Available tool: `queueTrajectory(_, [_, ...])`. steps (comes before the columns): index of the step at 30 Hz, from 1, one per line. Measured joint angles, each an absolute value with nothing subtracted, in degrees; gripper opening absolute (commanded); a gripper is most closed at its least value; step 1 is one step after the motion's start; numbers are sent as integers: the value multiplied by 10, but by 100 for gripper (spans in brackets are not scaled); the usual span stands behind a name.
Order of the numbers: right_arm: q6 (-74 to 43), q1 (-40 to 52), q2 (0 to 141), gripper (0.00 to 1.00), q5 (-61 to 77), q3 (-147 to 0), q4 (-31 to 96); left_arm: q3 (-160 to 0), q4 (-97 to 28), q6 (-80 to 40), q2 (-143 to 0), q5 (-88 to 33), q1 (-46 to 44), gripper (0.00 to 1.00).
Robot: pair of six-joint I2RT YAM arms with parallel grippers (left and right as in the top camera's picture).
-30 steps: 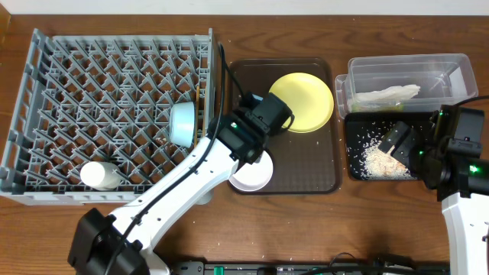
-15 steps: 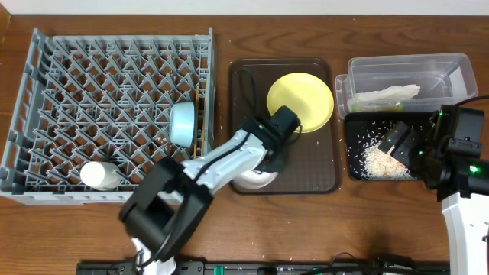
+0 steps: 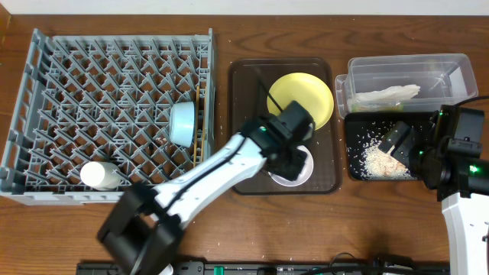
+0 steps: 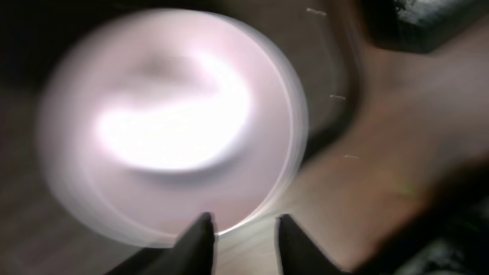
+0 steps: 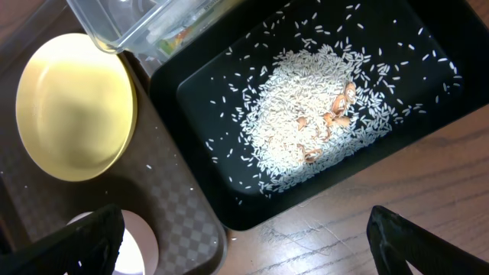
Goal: Sort waste into correct bins and load items into the dishwasher
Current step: 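Reach the left gripper to the white bowl and grasp its rim, then carry the white bowl into the dish rack beside the blue bowl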
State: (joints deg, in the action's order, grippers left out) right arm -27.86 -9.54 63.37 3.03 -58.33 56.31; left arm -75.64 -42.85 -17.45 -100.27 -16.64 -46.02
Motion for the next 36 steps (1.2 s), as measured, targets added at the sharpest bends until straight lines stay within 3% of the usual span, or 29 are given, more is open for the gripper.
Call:
queueTrajectory(5, [-279,-95,634,99,30,-583,563,-757,-450,-167,-992,-58,-434,47])
queueTrajectory(10, [-279,-95,634,99,30,-583,563,-729,-406,-164,-1040,-19,-424,47])
queueTrajectory(12, [-279,-95,634,99,30,-583,563,-725,-387,-158,-1070,-25,-424,39])
queueTrajectory(13, [-279,-95,634,99,30,-583,563,-724,-381,-154,-1082,-31,-424,19])
queueTrajectory(14, [-279,-95,634,99,30,-583,563,-722,-370,-147,-1098,-43,-424,8])
queueTrajectory(24, [-279,-95,634,99,30,-583,563,-722,-403,-134,-1095,-33,-425,7])
queueTrajectory(36, [-279,-95,634,99,30,-583,563,-773,-565,-132,-875,387,-418,7])
